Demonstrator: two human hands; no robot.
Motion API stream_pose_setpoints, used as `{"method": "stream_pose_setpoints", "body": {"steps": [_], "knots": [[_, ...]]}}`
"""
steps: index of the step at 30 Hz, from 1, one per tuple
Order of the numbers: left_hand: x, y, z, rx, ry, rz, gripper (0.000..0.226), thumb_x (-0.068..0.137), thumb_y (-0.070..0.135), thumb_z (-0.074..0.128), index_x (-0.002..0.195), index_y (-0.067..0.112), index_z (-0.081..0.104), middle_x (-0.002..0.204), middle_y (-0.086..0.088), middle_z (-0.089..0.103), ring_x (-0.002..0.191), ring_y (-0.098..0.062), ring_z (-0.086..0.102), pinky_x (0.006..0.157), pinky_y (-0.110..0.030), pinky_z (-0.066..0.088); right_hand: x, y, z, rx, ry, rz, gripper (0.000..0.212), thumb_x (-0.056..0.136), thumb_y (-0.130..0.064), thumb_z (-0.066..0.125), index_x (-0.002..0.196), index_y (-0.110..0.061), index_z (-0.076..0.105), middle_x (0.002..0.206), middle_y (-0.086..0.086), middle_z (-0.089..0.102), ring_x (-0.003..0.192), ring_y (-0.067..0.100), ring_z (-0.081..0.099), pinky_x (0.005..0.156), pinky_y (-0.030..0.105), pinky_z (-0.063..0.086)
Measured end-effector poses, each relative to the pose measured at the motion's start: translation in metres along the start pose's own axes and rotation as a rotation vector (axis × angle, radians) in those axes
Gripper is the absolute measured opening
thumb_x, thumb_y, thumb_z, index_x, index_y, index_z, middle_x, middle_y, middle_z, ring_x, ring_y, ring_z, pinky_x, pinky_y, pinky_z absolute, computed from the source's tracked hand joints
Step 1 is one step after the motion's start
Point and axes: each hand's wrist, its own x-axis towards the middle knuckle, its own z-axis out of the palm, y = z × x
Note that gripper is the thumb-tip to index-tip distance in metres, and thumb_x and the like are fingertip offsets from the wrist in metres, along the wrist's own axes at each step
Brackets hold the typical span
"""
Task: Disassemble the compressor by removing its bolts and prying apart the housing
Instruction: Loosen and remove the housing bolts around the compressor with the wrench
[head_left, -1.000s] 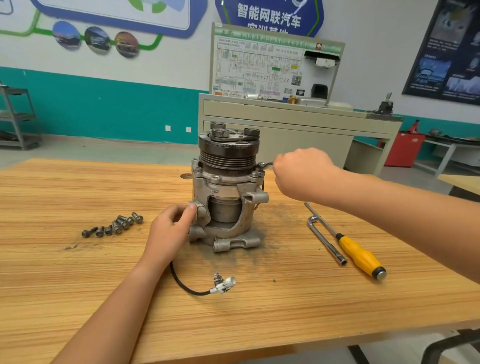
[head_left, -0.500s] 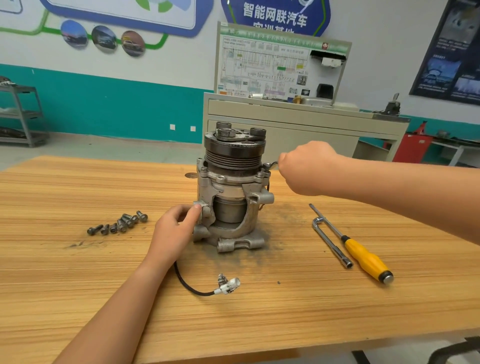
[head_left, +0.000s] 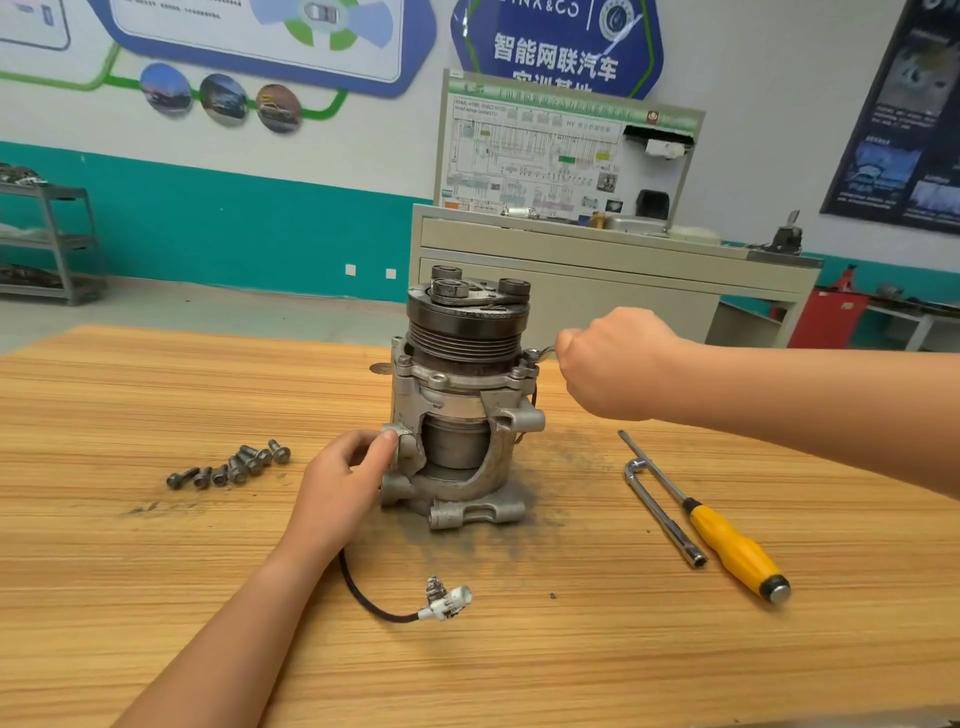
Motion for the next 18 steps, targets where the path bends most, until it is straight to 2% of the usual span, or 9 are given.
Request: {"method": "stream_pose_setpoints", "body": {"steps": [7,11,14,16,18], "knots": [[0.002,-0.001,0.002,-0.028,0.012,-0.002,0.019,0.094,0.027,0.050,0.088,0.018,0.066,0.086,0.007,0.066,0.078,0.005,0.057,0.059,-0.001,0.037,0.013,0.014,0.011,-0.113,-0.018,-0.077,0.018,0.094,-0.002,0.035,0.108,-0.004,0.046,0.057,0.000,0.032,0.045,0.014,0.031,0.039,0.025,0.024],[0.003,-0.002,0.002,-0.028,0.006,-0.010,0.021,0.094,0.028,0.050,0.091,0.017,0.067,0.087,0.007,0.066,0.081,0.003,0.057,0.060,-0.001,0.038,0.023,0.015,0.020,-0.110,-0.003,-0.034,0.025,0.092,0.001,0.038,0.117,-0.002,0.042,0.056,0.000,0.032,0.044,0.014,0.030,0.039,0.025,0.021],[0.003,-0.003,0.002,-0.017,0.005,-0.018,0.021,0.094,0.029,0.050,0.089,0.017,0.066,0.086,0.007,0.065,0.080,0.003,0.056,0.059,-0.001,0.037,0.031,0.017,0.036,-0.077,0.071,0.018,0.027,0.090,0.003,0.040,0.116,-0.004,0.040,0.056,0.000,0.032,0.043,0.014,0.031,0.038,0.025,0.020],[0.003,-0.003,0.001,-0.007,0.003,-0.017,0.021,0.094,0.029,0.050,0.084,0.018,0.065,0.083,0.008,0.064,0.074,0.007,0.055,0.058,-0.001,0.036,0.037,0.021,0.046,0.017,0.156,0.029,0.027,0.090,0.003,0.040,0.115,-0.006,0.039,0.063,0.000,0.040,0.051,0.017,0.041,0.043,0.026,0.028],[0.004,-0.004,0.001,0.000,-0.001,-0.013,0.021,0.094,0.029,0.050,0.083,0.018,0.064,0.080,0.007,0.063,0.070,0.009,0.054,0.058,-0.002,0.036,0.045,0.022,0.055,0.106,0.261,-0.019,0.030,0.091,0.002,0.039,0.120,-0.007,0.038,0.088,0.005,0.056,0.078,0.023,0.057,0.063,0.029,0.042]]}}
